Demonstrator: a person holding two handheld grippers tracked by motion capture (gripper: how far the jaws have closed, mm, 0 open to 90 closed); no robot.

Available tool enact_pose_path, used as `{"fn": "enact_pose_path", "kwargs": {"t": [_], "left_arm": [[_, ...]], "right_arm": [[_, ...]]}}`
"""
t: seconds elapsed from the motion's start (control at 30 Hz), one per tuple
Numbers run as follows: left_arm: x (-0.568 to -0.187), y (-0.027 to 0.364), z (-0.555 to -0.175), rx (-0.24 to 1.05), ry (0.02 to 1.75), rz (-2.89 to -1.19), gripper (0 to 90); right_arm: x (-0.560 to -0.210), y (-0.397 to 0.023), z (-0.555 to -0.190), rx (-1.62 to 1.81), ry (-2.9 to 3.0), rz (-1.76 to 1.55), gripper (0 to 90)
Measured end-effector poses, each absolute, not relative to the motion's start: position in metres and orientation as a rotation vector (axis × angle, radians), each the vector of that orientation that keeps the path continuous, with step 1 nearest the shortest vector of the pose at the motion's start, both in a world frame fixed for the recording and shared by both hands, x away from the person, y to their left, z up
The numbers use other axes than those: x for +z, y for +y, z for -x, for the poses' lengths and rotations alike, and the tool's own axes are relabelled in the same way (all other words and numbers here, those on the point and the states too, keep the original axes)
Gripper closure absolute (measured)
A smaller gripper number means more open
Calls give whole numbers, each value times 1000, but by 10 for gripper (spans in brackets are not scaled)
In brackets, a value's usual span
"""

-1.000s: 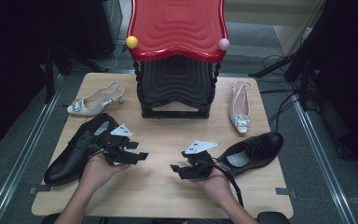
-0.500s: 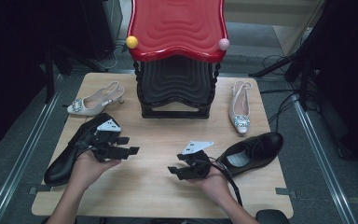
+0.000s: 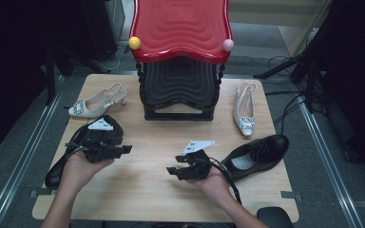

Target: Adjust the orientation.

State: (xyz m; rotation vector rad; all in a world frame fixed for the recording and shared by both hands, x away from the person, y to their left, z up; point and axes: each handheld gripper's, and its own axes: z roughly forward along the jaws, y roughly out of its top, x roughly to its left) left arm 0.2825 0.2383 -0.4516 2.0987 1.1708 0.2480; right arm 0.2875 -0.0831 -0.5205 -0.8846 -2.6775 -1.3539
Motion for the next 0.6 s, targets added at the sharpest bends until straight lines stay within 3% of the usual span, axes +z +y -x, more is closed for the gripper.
{"fn": "enact_pose_path", "kwargs": {"t": [0.27,0.6], "left_arm": [[-433,254,-292,312,1243,-2092,453],[-435,268,-322,254,1327,-2089,462]], "right_arm": [[-519,-67,-286,-1309,-2746,792,392],[-519,-70,-289,-1308,-2732,815,400]]}}
